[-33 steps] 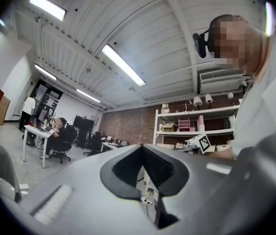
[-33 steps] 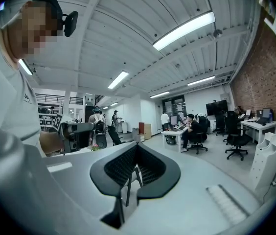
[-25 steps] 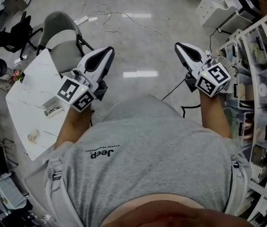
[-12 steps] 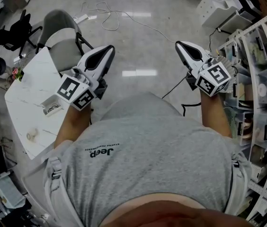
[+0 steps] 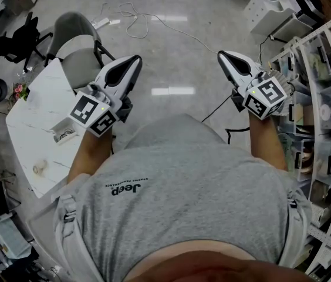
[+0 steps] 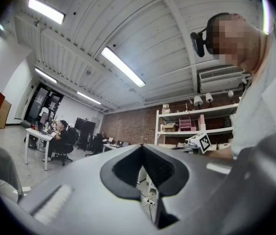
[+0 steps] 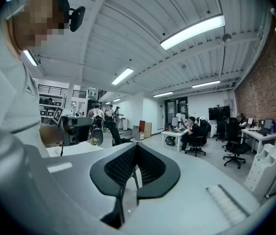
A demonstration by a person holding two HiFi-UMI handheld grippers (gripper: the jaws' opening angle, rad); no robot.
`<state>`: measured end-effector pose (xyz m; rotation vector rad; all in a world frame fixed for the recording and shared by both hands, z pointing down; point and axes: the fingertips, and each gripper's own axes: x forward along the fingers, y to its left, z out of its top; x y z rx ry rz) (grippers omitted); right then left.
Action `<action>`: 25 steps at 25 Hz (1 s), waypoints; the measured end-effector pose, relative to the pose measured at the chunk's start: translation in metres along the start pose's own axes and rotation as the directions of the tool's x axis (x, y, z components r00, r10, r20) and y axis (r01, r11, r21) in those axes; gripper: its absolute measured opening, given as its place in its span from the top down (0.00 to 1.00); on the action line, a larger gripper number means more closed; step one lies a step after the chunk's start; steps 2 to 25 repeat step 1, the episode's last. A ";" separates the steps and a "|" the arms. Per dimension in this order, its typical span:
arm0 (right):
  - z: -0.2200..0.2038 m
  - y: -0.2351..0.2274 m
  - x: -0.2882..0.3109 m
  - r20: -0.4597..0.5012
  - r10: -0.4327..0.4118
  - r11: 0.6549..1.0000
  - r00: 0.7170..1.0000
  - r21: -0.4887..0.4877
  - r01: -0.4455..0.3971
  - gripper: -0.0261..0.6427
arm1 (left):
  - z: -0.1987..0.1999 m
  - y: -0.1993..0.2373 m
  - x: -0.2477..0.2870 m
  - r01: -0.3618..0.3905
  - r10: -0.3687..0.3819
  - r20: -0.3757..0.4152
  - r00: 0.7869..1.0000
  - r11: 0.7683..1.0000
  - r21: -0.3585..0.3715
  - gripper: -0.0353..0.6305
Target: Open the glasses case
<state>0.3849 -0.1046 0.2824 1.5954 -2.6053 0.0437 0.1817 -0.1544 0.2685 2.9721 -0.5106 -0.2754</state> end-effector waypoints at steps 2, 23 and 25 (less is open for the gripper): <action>0.000 0.000 -0.001 0.001 0.001 1.000 1.000 0.000 -0.001 0.96 | 0.000 0.000 0.000 -0.001 0.001 0.000 1.000 1.000 0.002 0.86; 0.000 0.000 -0.001 0.001 0.001 1.000 1.000 0.000 -0.001 0.96 | 0.000 0.000 0.000 -0.001 0.001 0.000 1.000 1.000 0.002 0.86; 0.000 0.000 -0.001 0.001 0.001 1.000 1.000 0.000 -0.001 0.96 | 0.000 0.000 0.000 -0.001 0.001 0.000 1.000 1.000 0.002 0.86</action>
